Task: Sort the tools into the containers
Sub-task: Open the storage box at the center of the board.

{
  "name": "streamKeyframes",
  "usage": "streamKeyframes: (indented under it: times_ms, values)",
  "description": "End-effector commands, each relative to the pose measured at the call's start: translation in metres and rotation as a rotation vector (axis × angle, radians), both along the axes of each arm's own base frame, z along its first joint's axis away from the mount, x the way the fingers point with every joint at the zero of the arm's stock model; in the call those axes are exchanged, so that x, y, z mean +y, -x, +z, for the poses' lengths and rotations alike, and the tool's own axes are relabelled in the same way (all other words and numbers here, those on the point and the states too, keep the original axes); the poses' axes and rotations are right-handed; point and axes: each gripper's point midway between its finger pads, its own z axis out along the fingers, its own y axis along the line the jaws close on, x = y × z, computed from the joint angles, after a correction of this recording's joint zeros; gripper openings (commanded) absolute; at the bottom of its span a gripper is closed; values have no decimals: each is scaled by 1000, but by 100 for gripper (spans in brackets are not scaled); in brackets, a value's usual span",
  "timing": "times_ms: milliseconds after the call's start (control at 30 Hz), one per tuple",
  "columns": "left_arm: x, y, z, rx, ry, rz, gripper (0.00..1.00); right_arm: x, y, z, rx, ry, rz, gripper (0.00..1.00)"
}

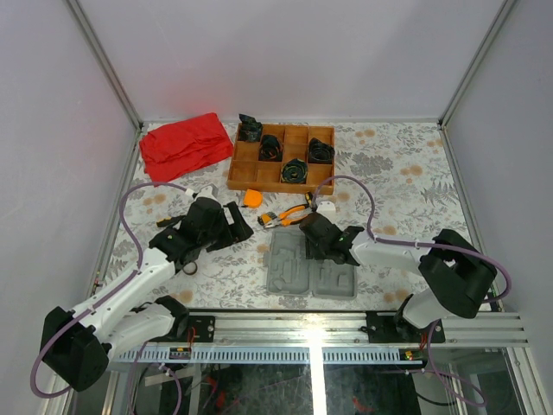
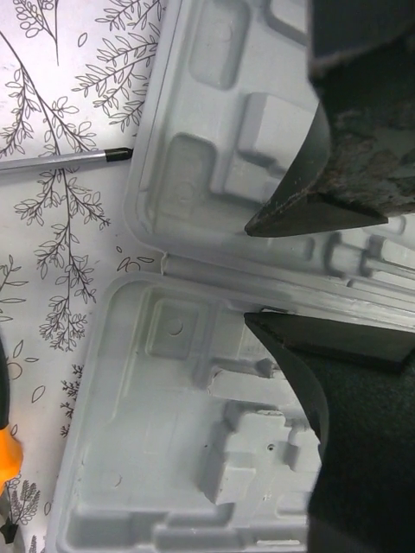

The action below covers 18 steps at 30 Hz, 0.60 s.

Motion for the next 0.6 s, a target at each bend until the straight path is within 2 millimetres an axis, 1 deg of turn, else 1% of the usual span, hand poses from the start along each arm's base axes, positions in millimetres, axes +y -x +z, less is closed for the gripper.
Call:
streamKeyframes:
  times_ms: [0, 100, 200, 267, 367, 467, 567]
  values:
    - [0, -2, 1, -20, 3, -8, 83, -5, 4, 4, -14, 32, 51, 45]
    - [-1, -3, -1, -8, 1, -9, 83, -3, 13, 5, -5, 19, 137, 41]
    - [-2, -3, -2, -2, 3, -10, 83, -8, 22, 4, 1, 23, 189, 39]
    - [-3, -3, -3, 0, 9, -12, 82, -13, 27, 3, 2, 23, 200, 38]
    - [-4, -3, -2, -3, 19, -9, 82, -16, 33, 3, 3, 9, 219, 39]
    - [-3, -5, -3, 0, 16, 11, 82, -14, 35, 9, -10, -22, 231, 42]
    - [-1, -4, -7, 23, 7, 27, 82, -6, 34, 23, -45, -81, 239, 44]
